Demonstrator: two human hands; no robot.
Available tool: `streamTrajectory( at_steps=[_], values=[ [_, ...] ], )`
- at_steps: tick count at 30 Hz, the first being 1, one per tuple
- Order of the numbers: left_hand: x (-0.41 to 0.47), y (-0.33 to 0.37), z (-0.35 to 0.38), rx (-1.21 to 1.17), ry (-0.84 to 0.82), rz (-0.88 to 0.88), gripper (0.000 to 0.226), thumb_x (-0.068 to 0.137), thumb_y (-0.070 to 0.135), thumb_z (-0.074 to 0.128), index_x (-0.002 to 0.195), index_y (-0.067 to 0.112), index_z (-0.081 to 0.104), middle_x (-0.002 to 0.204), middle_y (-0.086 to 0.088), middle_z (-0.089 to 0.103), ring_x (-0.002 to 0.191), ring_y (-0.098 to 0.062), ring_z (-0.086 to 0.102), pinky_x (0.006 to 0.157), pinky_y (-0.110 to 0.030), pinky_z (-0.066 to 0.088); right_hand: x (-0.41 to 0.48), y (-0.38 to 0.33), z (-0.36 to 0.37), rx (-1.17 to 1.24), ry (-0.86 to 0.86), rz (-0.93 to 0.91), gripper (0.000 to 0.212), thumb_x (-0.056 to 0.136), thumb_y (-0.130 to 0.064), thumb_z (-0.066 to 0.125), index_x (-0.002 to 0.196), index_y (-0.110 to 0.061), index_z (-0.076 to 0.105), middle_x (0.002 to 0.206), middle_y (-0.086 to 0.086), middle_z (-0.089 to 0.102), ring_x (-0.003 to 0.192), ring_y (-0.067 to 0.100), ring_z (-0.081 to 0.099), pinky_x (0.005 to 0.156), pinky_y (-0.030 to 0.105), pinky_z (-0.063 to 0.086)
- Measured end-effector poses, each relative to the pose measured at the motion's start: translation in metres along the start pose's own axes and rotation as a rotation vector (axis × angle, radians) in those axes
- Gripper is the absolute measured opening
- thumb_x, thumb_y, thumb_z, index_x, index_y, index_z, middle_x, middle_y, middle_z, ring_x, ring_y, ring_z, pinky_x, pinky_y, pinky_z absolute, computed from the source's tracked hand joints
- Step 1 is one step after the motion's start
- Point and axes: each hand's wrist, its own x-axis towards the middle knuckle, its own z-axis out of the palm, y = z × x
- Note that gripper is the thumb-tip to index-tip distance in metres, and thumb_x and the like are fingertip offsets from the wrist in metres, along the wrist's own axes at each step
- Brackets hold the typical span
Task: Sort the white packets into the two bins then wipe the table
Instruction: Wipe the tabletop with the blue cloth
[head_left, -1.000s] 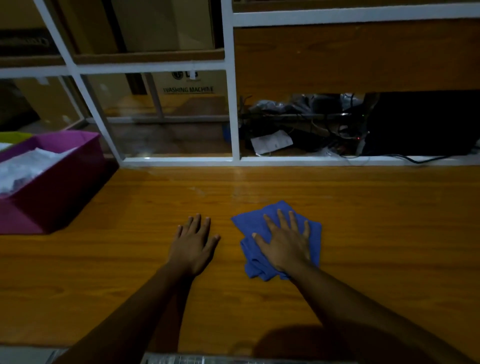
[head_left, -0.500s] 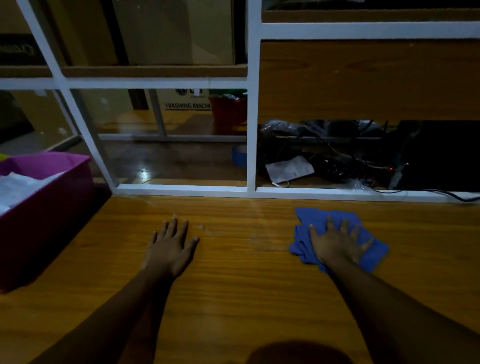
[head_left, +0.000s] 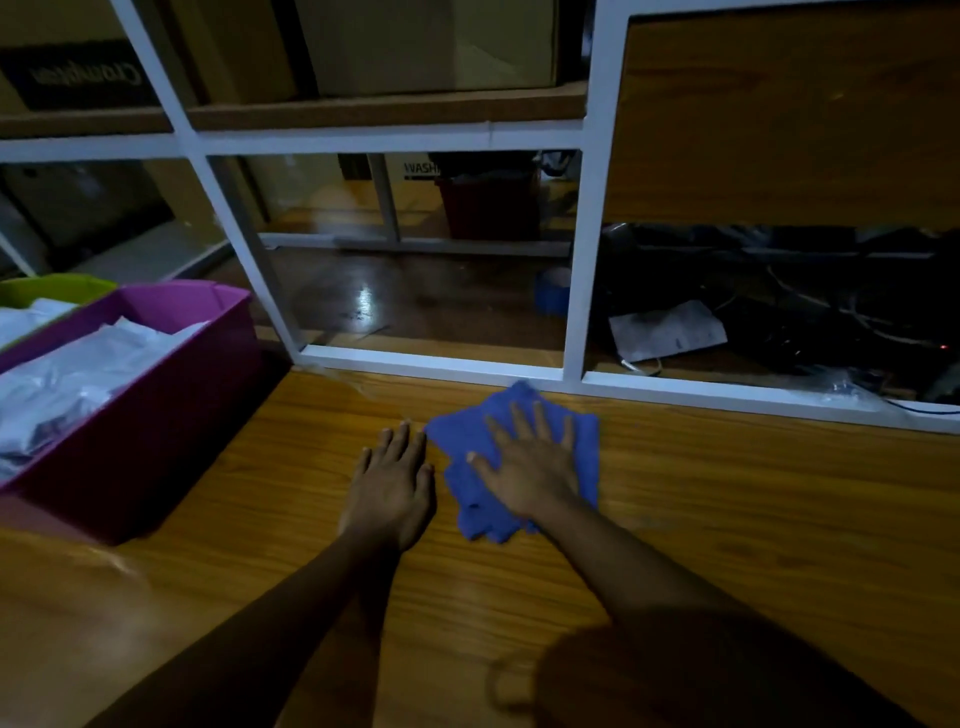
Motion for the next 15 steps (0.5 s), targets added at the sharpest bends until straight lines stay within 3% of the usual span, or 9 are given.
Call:
streamTrajectory(
  at_steps=[2,4,7,10,12,15],
  values=[
    [0.000,-0.001,0.000,-0.016,0.018,0.006,0.062,0.097,0.048,0.013,0.154,0.022,0.017,0.162,0.003,0.009,0.149,-0.015,0.004,0.120,-0.038,0.008,-0.018,0.021,-0.004,0.004,-0.052,-0.204,0.080,0.081,-0.084,0.010,0.151,-0.044,0.013,0.163,-0.008,-0.001,0.148,0.019,-0.013,0.115,0.055,-0.014],
    [-0.001,-0.002,0.001,-0.025,0.035,0.004,0.060,0.099,0.046,0.019,0.153,0.019,0.021,0.161,0.002,0.013,0.149,-0.015,0.007,0.120,-0.038,0.009,-0.033,0.058,-0.009,0.010,-0.062,-0.244,0.091,0.070,-0.091,-0.001,0.149,-0.048,0.014,0.162,-0.013,0.001,0.148,0.014,-0.012,0.117,0.052,-0.013],
    [-0.003,0.001,0.000,-0.034,0.048,-0.006,0.056,0.102,0.043,0.023,0.152,0.018,0.026,0.160,-0.001,0.017,0.148,-0.017,0.010,0.120,-0.037,0.012,-0.043,0.104,-0.014,0.001,0.046,0.097,0.079,0.082,-0.083,0.014,0.150,-0.043,0.016,0.163,-0.008,0.002,0.149,0.020,-0.007,0.117,0.054,-0.007],
    [-0.006,0.004,-0.004,-0.019,0.070,0.007,0.052,0.103,0.038,0.026,0.149,0.015,0.033,0.158,-0.005,0.025,0.148,-0.021,0.016,0.119,-0.038,0.020,-0.036,0.085,-0.016,0.012,0.098,0.422,0.071,0.091,-0.072,0.020,0.152,-0.037,0.012,0.163,-0.001,0.001,0.149,0.030,-0.006,0.115,0.061,-0.005],
    [-0.007,0.006,-0.005,0.019,0.069,0.020,0.052,0.103,0.036,0.026,0.149,0.013,0.033,0.158,-0.008,0.027,0.147,-0.024,0.018,0.118,-0.039,0.022,-0.040,0.050,-0.013,0.018,0.066,0.339,0.072,0.091,-0.072,0.020,0.153,-0.037,0.011,0.163,0.000,-0.001,0.149,0.031,-0.008,0.114,0.062,-0.009],
    [-0.018,0.002,-0.005,0.051,-0.015,0.015,0.060,0.102,0.046,0.020,0.154,0.016,0.017,0.162,-0.006,0.010,0.149,-0.025,0.006,0.119,-0.042,0.011,-0.077,0.030,-0.004,0.003,0.003,-0.008,0.078,0.083,-0.081,0.018,0.151,-0.042,0.015,0.163,-0.008,0.000,0.149,0.020,-0.009,0.116,0.057,-0.011]
  ],
)
